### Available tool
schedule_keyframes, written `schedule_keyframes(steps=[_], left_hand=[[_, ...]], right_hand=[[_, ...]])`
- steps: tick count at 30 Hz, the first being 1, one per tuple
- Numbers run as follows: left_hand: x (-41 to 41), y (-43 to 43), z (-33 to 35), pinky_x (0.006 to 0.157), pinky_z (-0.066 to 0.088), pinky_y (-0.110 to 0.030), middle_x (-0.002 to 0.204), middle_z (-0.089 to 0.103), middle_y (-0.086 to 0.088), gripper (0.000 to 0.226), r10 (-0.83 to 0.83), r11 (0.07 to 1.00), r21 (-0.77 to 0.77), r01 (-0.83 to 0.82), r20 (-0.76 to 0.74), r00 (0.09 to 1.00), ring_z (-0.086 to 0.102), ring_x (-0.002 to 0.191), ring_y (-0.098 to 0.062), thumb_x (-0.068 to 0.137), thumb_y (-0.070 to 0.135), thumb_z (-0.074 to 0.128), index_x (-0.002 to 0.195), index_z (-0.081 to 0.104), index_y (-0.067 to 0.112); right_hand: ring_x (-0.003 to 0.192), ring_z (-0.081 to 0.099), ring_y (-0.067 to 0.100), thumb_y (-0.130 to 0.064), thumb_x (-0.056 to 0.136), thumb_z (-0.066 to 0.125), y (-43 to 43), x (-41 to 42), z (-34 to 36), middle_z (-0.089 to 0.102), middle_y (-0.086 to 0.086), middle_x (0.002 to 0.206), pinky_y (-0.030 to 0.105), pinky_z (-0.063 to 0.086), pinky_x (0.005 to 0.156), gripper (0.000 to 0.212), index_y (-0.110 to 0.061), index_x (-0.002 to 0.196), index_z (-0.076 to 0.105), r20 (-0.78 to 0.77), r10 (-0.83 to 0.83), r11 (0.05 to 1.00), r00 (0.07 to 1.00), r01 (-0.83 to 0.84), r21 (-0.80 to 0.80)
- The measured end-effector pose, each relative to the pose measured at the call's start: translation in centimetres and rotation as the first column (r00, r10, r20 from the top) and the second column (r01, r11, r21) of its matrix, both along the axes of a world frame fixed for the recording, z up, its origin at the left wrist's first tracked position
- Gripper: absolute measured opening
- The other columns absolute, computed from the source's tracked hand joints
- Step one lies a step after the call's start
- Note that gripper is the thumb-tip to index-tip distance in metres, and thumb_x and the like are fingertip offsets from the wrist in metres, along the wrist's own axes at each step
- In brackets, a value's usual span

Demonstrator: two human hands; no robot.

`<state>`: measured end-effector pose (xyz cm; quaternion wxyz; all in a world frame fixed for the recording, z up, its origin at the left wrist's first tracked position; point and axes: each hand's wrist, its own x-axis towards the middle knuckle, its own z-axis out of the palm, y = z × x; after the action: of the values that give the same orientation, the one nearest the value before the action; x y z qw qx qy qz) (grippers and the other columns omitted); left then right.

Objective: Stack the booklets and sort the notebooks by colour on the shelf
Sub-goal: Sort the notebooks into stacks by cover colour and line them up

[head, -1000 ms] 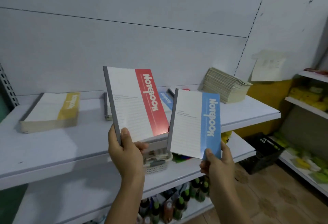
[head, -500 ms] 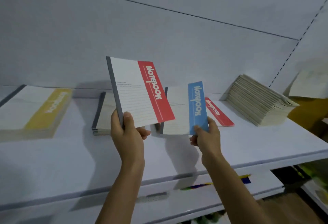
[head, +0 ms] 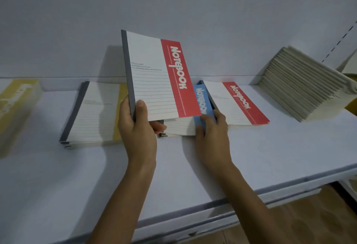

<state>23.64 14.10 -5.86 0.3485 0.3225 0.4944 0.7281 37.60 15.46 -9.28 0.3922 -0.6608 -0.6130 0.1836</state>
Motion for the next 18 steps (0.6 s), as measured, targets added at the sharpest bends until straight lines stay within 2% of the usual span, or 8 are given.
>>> schedule_keyframes(steps=[1, 4, 6, 10, 12, 14, 16, 18], left_hand=[[0.1, 0.1, 0.1, 0.045, 0.047, -0.016, 0.1, 0.069, 0.004, 0.028, 0.008, 1.0, 0.004, -0.008, -0.005, 1.0, 0.053, 0.044, -0.008, 0.101, 0.02, 0.042, 0.127, 0.052, 0.021], [0.2, 0.3, 0.3, 0.046, 0.047, -0.016, 0.094, 0.069, 0.008, 0.029, 0.057, 0.998, 0.021, -0.057, -0.013, 0.998, 0.053, 0.044, -0.007, 0.101, 0.02, 0.042, 0.128, 0.053, 0.019], [0.4, 0.4, 0.4, 0.046, 0.047, -0.016, 0.093, 0.069, 0.009, 0.029, 0.109, 0.994, 0.032, -0.108, -0.036, 0.993, 0.054, 0.045, -0.007, 0.101, 0.021, 0.042, 0.127, 0.054, 0.019], [2.2, 0.4, 0.6, 0.046, 0.047, -0.018, 0.097, 0.069, 0.008, 0.027, 0.181, 0.983, 0.044, -0.178, -0.071, 0.981, 0.052, 0.043, -0.007, 0.101, 0.021, 0.04, 0.123, 0.054, 0.019], [3.6, 0.4, 0.8, 0.045, 0.048, -0.02, 0.101, 0.069, 0.001, 0.027, 0.209, 0.978, 0.029, -0.207, -0.076, 0.975, 0.049, 0.04, -0.007, 0.101, 0.019, 0.039, 0.124, 0.054, 0.017], [5.1, 0.2, 1.0, 0.046, 0.049, -0.02, 0.106, 0.066, -0.008, 0.028, 0.216, 0.976, 0.025, -0.215, -0.108, 0.97, 0.051, 0.042, -0.008, 0.101, 0.019, 0.039, 0.126, 0.053, 0.014], [6.7, 0.1, 1.1, 0.047, 0.049, -0.019, 0.109, 0.065, -0.009, 0.03, 0.215, 0.977, 0.033, -0.213, -0.139, 0.967, 0.053, 0.046, -0.008, 0.102, 0.021, 0.039, 0.128, 0.052, 0.014], [8.5, 0.0, 1.4, 0.047, 0.049, -0.018, 0.106, 0.065, -0.003, 0.031, 0.213, 0.977, 0.049, -0.208, -0.136, 0.967, 0.055, 0.048, -0.008, 0.101, 0.023, 0.041, 0.129, 0.049, 0.013]], right_hand=[[0.126, 0.036, 0.008, -0.016, 0.098, 0.049, 0.2, 0.2, 0.1, 0.038, -0.011, 0.133, 0.001, 0.03, 0.087, 0.027, -0.013, 0.124, 0.049, 0.009, 0.01, 1.0, 1.0, -0.009, -0.017], [0.126, 0.039, 0.017, -0.017, 0.097, 0.051, 0.2, 1.1, 0.1, 0.035, 0.001, 0.139, 0.022, 0.039, 0.094, 0.03, -0.01, 0.126, 0.05, 0.138, 0.067, 0.996, 0.988, -0.058, -0.064], [0.124, 0.04, 0.019, -0.02, 0.097, 0.05, 0.0, 1.4, 0.1, 0.036, 0.004, 0.137, 0.025, 0.04, 0.094, 0.027, -0.009, 0.122, 0.052, 0.225, 0.11, 0.993, 0.968, -0.098, -0.063], [0.118, 0.042, 0.023, -0.022, 0.099, 0.042, 0.9, 1.8, 0.5, 0.04, 0.008, 0.135, 0.031, 0.04, 0.09, 0.029, -0.01, 0.125, 0.05, 0.492, 0.17, 0.985, 0.854, -0.164, -0.055], [0.114, 0.045, 0.024, -0.019, 0.099, 0.039, 1.5, 1.9, 0.8, 0.043, 0.009, 0.13, 0.031, 0.039, 0.089, 0.03, -0.011, 0.127, 0.046, 0.603, 0.179, 0.982, 0.777, -0.177, -0.062], [0.114, 0.047, 0.025, -0.017, 0.1, 0.039, 1.9, 1.8, 1.2, 0.046, 0.011, 0.128, 0.033, 0.041, 0.091, 0.03, -0.009, 0.128, 0.045, 0.649, 0.213, 0.974, 0.73, -0.209, -0.085], [0.114, 0.049, 0.025, -0.016, 0.098, 0.048, 2.0, 2.3, 2.1, 0.05, 0.013, 0.128, 0.033, 0.044, 0.092, 0.032, -0.007, 0.128, 0.047, 0.655, 0.274, 0.955, 0.704, -0.279, -0.099], [0.108, 0.055, 0.022, -0.014, 0.094, 0.056, 2.4, 4.1, 3.3, 0.054, 0.01, 0.125, 0.03, 0.046, 0.089, 0.035, -0.008, 0.128, 0.049, 0.573, 0.304, 0.939, 0.761, -0.34, -0.047]])
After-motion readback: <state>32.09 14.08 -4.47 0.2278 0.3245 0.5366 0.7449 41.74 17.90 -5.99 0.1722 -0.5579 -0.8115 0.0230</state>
